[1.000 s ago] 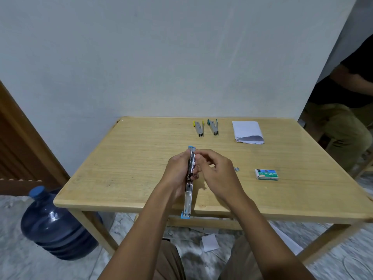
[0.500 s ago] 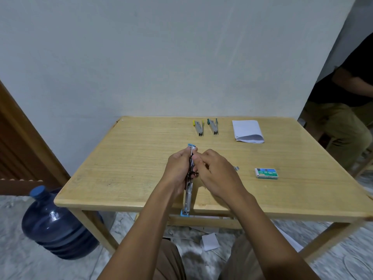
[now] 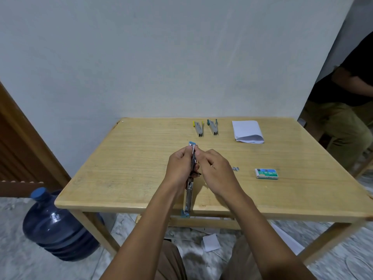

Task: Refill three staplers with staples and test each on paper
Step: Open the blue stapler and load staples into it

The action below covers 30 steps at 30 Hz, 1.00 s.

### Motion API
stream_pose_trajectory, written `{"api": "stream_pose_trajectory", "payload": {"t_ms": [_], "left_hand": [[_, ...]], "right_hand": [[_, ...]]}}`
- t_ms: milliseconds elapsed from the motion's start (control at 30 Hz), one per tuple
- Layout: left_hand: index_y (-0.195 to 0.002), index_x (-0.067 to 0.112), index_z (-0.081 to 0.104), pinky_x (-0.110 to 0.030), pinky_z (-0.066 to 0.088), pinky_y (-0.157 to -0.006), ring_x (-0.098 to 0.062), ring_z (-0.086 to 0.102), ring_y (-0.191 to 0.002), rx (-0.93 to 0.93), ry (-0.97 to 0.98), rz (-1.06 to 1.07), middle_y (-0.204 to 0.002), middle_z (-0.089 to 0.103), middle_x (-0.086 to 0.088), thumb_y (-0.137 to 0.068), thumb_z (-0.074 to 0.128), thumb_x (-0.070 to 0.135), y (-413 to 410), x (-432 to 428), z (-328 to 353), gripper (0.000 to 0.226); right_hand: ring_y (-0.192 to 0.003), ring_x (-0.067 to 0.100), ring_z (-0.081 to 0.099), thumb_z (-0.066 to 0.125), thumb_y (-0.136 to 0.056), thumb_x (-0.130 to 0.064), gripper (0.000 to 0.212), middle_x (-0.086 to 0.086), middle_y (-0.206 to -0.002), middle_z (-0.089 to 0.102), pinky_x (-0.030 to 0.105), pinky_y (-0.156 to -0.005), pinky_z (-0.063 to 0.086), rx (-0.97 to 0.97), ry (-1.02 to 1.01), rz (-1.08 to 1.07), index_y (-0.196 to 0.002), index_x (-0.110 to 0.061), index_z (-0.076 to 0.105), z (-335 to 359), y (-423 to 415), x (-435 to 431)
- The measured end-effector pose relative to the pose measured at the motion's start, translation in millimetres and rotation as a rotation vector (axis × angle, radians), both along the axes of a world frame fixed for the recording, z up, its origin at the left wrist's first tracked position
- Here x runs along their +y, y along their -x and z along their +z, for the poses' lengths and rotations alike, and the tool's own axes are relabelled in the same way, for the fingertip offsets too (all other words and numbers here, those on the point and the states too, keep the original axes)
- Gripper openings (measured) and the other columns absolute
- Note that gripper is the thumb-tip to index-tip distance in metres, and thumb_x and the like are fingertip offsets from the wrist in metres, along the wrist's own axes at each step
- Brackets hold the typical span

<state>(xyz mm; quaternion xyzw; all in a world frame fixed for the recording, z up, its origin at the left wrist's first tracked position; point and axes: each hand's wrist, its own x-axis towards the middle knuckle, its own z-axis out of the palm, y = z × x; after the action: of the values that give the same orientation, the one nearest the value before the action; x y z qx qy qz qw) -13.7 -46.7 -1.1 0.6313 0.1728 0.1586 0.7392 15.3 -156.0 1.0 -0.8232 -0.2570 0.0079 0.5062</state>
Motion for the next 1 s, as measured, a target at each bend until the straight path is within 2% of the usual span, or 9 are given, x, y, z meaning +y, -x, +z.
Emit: {"api": "stream_pose_trajectory", "payload": {"t_ms": [133, 233, 300, 467, 567, 700, 800, 867, 1000], "left_hand": [[-0.093, 0.000, 0.067, -0.023, 0.040, -0.046, -0.018, 0.046, -0.057, -0.009, -0.051, 0.021, -0.069, 0.051, -0.012, -0.104, 0.045, 0.029, 0, 1, -2, 0.038], [-0.085, 0.006, 0.068, -0.022, 0.041, -0.042, -0.014, 0.043, -0.049, -0.020, -0.090, 0.027, -0.058, 0.045, -0.005, -0.105, 0.043, 0.027, -1, 1, -2, 0.039], [-0.083, 0.009, 0.070, -0.022, 0.043, -0.043, -0.013, 0.043, -0.049, -0.023, -0.097, 0.024, -0.058, 0.044, -0.004, -0.105, 0.043, 0.027, -1, 1, -3, 0.039], [-0.089, 0.002, 0.068, -0.023, 0.041, -0.045, -0.012, 0.045, -0.049, -0.011, -0.094, 0.017, -0.057, 0.049, -0.003, -0.105, 0.043, 0.028, -1, 3, -5, 0.040], [-0.088, 0.003, 0.069, -0.024, 0.041, -0.046, -0.013, 0.045, -0.050, -0.006, -0.078, 0.013, -0.062, 0.050, -0.008, -0.105, 0.043, 0.029, 0, 3, -6, 0.040], [-0.079, 0.013, 0.072, -0.023, 0.042, -0.045, -0.011, 0.046, -0.048, -0.001, -0.043, 0.009, -0.057, 0.052, -0.001, -0.104, 0.046, 0.030, 1, 2, -8, 0.040], [-0.085, 0.004, 0.069, -0.022, 0.042, -0.044, -0.012, 0.045, -0.047, 0.005, 0.012, 0.016, -0.056, 0.050, -0.002, -0.104, 0.046, 0.027, 0, 2, -8, 0.038], [-0.086, 0.006, 0.070, -0.021, 0.042, -0.043, -0.012, 0.045, -0.045, 0.012, 0.045, 0.015, -0.054, 0.050, -0.002, -0.104, 0.045, 0.025, -1, 0, -8, 0.036], [-0.091, 0.006, 0.069, -0.022, 0.042, -0.044, -0.011, 0.047, -0.043, 0.061, 0.051, 0.022, -0.050, 0.053, -0.001, -0.105, 0.044, 0.026, -2, 0, -6, 0.035]], "right_hand": [[-0.077, 0.007, 0.057, 0.040, -0.100, -0.053, 0.043, -0.008, -0.081, 0.054, 0.036, -0.073, 0.048, 0.049, -0.032, 0.021, -0.084, -0.027, 0.069, 4, 1, 0], [-0.058, 0.001, 0.048, 0.045, -0.100, -0.048, 0.042, -0.008, -0.069, 0.050, 0.029, -0.062, 0.038, 0.162, -0.151, 0.020, -0.063, -0.038, 0.063, 10, 1, 0], [-0.059, 0.003, 0.048, 0.046, -0.101, -0.045, 0.044, -0.008, -0.069, 0.051, 0.029, -0.062, 0.037, 0.177, -0.146, 0.024, -0.060, -0.043, 0.062, 12, 1, 0], [-0.068, 0.010, 0.054, 0.048, -0.100, -0.040, 0.040, -0.005, -0.074, 0.056, 0.031, -0.067, 0.042, 0.238, -0.150, 0.027, -0.079, -0.013, 0.068, 11, -1, 2], [-0.065, 0.010, 0.053, 0.049, -0.100, -0.041, 0.042, -0.003, -0.072, 0.057, 0.029, -0.065, 0.042, 0.227, -0.149, 0.015, -0.070, -0.015, 0.062, 9, 1, 2], [-0.070, 0.013, 0.055, 0.046, -0.101, -0.041, 0.042, -0.001, -0.076, 0.059, 0.030, -0.065, 0.041, 0.169, -0.089, 0.025, -0.082, -0.011, 0.069, 6, 4, 0], [-0.075, 0.021, 0.059, 0.045, -0.101, -0.041, 0.046, 0.007, -0.081, 0.063, 0.039, -0.073, 0.047, 0.138, -0.065, 0.029, -0.080, -0.008, 0.068, 6, 7, 0], [-0.079, 0.026, 0.061, 0.044, -0.101, -0.041, 0.048, 0.012, -0.085, 0.065, 0.043, -0.078, 0.049, 0.131, -0.064, 0.024, -0.080, -0.004, 0.067, 5, 7, 0], [-0.079, 0.026, 0.063, 0.043, -0.100, -0.043, 0.049, 0.011, -0.086, 0.068, 0.043, -0.076, 0.050, 0.131, -0.045, 0.017, -0.075, -0.008, 0.066, 2, 8, -3]]}}
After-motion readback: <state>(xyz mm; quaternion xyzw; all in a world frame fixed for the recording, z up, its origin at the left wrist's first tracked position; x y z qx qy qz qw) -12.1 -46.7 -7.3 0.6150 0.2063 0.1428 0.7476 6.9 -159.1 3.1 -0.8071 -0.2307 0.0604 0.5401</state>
